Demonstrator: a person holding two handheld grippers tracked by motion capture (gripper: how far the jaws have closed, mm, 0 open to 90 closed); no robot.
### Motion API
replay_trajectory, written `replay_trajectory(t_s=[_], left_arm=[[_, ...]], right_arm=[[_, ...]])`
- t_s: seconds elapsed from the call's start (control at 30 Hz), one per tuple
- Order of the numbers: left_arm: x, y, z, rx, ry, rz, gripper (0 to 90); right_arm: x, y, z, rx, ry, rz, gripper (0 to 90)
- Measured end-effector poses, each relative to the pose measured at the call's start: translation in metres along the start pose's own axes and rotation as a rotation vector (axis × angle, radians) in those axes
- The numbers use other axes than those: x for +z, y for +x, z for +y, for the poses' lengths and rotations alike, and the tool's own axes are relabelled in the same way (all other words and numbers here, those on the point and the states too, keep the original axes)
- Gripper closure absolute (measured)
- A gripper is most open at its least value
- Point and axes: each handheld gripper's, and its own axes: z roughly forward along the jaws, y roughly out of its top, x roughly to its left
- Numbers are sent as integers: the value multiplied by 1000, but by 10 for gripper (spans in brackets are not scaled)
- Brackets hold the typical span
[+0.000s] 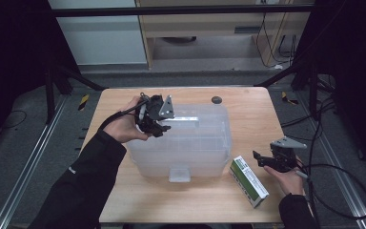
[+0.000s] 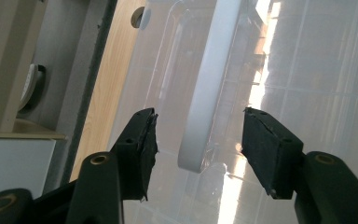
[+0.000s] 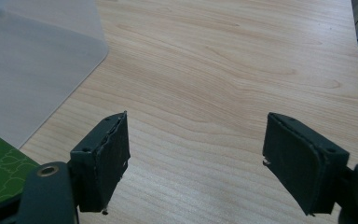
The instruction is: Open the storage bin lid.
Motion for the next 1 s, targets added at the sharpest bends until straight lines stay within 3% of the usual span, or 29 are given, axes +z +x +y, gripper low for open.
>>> replay_trajectory(t_s=[0.43,0.8,1.0], left_arm=[[13,3,3,31,30,-27,562],[18,4,6,49,70,-28,706],[18,5,7,69,85,-25,733]], right_arm=[[1,0,-1,-3,8,7,241],[1,0,-1,-3,11,14,246],[0,-1,0,-6,9,15,256]])
